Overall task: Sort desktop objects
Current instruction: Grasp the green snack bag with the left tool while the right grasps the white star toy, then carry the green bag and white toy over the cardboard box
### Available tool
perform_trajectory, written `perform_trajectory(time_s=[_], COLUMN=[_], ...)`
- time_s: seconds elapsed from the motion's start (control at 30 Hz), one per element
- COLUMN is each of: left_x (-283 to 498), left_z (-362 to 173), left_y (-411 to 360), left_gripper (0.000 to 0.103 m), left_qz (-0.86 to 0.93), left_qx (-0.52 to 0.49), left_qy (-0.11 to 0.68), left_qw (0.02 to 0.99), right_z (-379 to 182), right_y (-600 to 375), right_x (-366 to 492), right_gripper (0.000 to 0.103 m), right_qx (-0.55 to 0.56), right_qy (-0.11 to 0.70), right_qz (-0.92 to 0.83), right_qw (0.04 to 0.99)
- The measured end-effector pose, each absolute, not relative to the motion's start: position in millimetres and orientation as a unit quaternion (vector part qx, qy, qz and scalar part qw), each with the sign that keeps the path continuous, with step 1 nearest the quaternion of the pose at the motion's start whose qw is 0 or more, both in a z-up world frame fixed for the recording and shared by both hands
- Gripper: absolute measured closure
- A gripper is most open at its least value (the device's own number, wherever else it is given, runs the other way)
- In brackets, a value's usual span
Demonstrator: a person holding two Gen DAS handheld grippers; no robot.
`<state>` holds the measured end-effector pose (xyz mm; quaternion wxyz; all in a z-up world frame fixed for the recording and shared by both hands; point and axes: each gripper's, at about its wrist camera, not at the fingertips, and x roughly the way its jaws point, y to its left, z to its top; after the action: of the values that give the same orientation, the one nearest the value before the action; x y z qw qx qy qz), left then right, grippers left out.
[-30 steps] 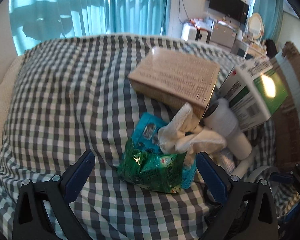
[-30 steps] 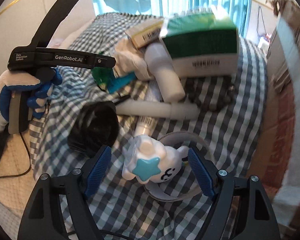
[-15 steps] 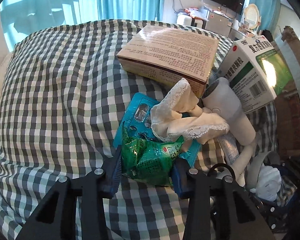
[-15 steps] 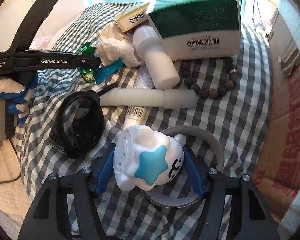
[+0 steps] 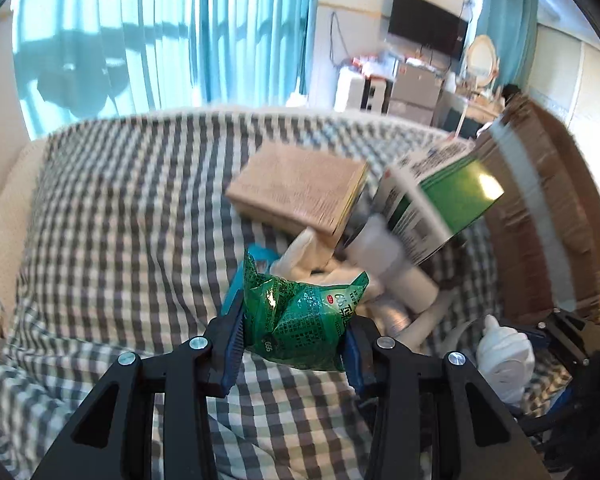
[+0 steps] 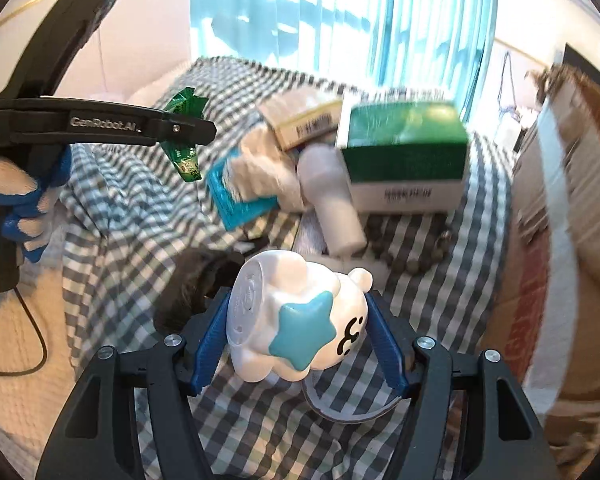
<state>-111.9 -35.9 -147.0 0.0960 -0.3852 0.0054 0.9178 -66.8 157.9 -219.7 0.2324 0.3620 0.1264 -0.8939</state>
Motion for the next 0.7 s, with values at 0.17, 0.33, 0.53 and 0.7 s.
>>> perform_trajectory(time_s=[0.17,0.33,0.53,0.7], left_x=[-91.2,-71.2,-50.5,-32.6], left_z=[-118.7,-97.4,-67.1,-38.9], left_y=[-39.7,-37.4,-31.6,-31.9], left_gripper=[0.061,0.061,0.061,0.061], left_qz=[0.933,0.946,0.958,0.966], left_qx=[-0.349,-0.315,-0.276,-0.240], left_qy=[0.014,0.004,0.000,-0.010], left_qw=[0.091,0.081,0.083,0.091], right_z=[-198.4,-177.5,-147.4,-117.9], right_y=[152.4,151.1,152.0,155.9], right_x=[-57.6,-46.0,-30.3,-19.3], right_gripper=[0.038,0.038,0.038,0.038], right_qx=[0.314,0.278,0.239,0.206], right_qy=[0.128,0.130,0.125,0.117], right_qz=[-0.915,-0.927,-0.938,-0.948], right_qw=[0.217,0.214,0.217,0.213])
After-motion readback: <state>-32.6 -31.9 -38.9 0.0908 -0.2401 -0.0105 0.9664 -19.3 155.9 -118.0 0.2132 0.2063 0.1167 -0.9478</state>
